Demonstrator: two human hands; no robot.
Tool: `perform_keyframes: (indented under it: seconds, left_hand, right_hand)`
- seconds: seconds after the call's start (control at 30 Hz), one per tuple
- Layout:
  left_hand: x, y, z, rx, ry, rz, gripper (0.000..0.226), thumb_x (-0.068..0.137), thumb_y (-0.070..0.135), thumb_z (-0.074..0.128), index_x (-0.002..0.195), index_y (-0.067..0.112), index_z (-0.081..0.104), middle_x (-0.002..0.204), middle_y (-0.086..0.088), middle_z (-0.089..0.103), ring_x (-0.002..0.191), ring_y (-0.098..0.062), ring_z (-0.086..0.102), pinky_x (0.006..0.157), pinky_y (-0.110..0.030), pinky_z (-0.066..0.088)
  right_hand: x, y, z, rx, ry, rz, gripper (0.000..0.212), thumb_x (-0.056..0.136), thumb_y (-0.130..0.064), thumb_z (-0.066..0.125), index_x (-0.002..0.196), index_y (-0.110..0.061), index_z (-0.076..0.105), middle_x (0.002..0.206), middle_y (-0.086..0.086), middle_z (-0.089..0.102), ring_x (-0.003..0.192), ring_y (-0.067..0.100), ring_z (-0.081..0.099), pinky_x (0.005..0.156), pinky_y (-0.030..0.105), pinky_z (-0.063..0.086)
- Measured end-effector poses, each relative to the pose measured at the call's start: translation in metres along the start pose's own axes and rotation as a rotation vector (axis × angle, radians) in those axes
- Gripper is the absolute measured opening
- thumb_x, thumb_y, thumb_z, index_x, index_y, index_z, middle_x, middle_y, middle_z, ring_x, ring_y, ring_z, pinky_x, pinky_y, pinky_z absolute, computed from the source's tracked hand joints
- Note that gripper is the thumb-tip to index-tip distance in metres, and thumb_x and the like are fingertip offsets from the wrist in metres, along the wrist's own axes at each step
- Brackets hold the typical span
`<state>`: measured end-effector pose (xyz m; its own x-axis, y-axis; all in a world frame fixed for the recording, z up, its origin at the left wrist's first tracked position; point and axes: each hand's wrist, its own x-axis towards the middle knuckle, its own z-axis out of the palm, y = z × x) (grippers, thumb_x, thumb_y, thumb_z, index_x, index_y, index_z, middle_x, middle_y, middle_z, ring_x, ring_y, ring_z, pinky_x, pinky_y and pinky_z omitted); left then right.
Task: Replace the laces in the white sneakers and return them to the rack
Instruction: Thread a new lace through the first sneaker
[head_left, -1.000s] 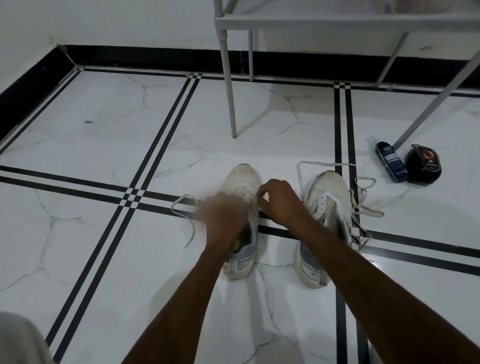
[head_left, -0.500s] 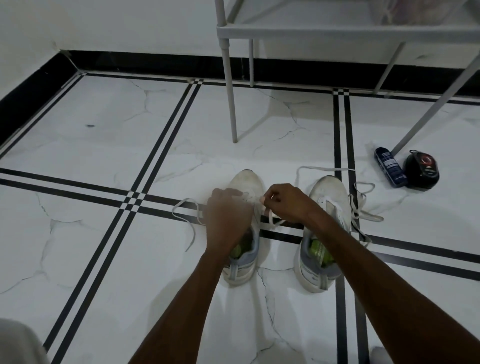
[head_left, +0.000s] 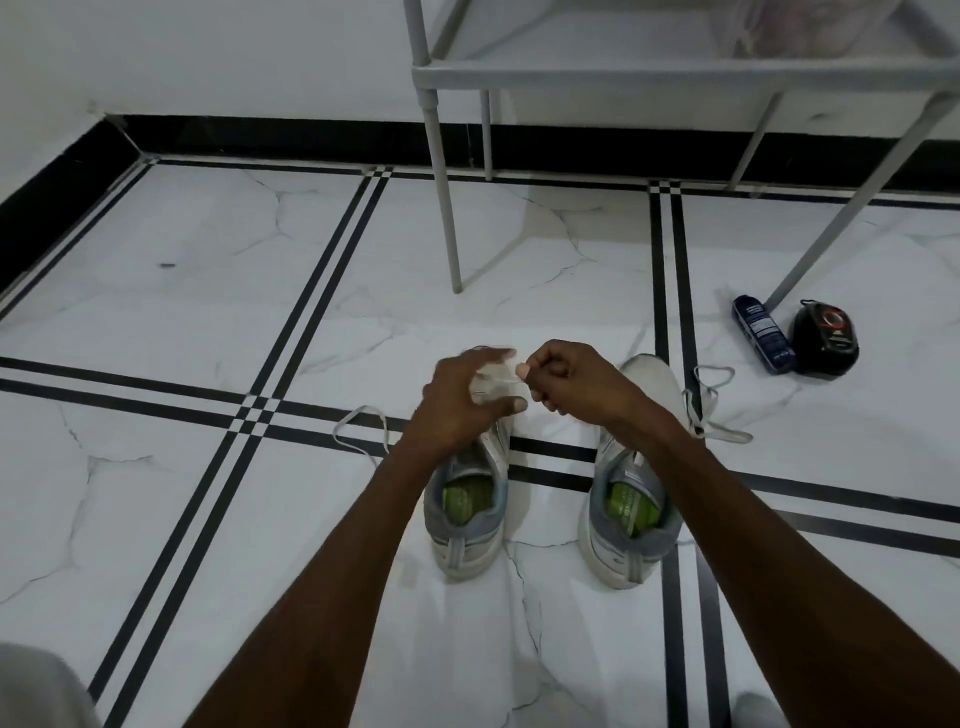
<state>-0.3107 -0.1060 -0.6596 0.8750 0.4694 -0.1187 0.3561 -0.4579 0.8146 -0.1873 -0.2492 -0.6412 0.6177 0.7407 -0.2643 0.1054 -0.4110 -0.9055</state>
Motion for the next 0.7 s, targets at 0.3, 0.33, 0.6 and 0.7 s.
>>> perform_keyframes:
  seconds: [0.3,0.33,0.6,0.7]
  left_hand:
    - [0.008,-0.022,-0.029,0.255,0.241,-0.104,0.074,0.077,0.051,0.077,0.144,0.034,0.05,0.144,0.003,0.055,0.137,-0.026,0.042,0.112,-0.048,0.03]
    - [0.009,-0.021,-0.022,0.234,0.094,0.019,0.072,0.072,0.057,0.077,0.139,0.04,0.053,0.143,0.006,0.056,0.136,-0.024,0.044,0.113,-0.048,0.033]
    - [0.007,-0.023,-0.033,0.366,0.445,-0.186,0.044,0.084,0.044,0.075,0.126,0.035,0.065,0.134,0.003,0.062,0.128,-0.027,0.046,0.101,-0.049,0.031]
    - [0.009,-0.016,-0.015,0.212,0.039,0.133,0.059,0.071,0.058,0.076,0.125,0.036,0.067,0.129,0.003,0.064,0.122,-0.022,0.055,0.102,-0.049,0.045]
  right_hand:
    - [0.002,-0.003,-0.001,-0.026,0.055,-0.012,0.025,0.093,-0.032,0.068,0.095,-0.007,0.064,0.075,0.002,0.074,0.059,0.01,0.058,0.058,0.022,0.044]
    - [0.003,-0.005,0.002,-0.028,0.038,-0.015,0.024,0.093,-0.031,0.068,0.095,-0.007,0.064,0.074,0.002,0.074,0.059,0.011,0.058,0.057,0.022,0.044]
    - [0.004,-0.004,0.002,-0.026,0.047,-0.022,0.022,0.092,-0.031,0.069,0.093,-0.009,0.065,0.075,0.0,0.075,0.058,0.009,0.058,0.059,0.027,0.047]
    - [0.006,-0.006,0.008,0.006,0.042,-0.02,0.022,0.092,-0.03,0.069,0.093,-0.008,0.064,0.076,0.004,0.075,0.057,0.01,0.057,0.06,0.03,0.046]
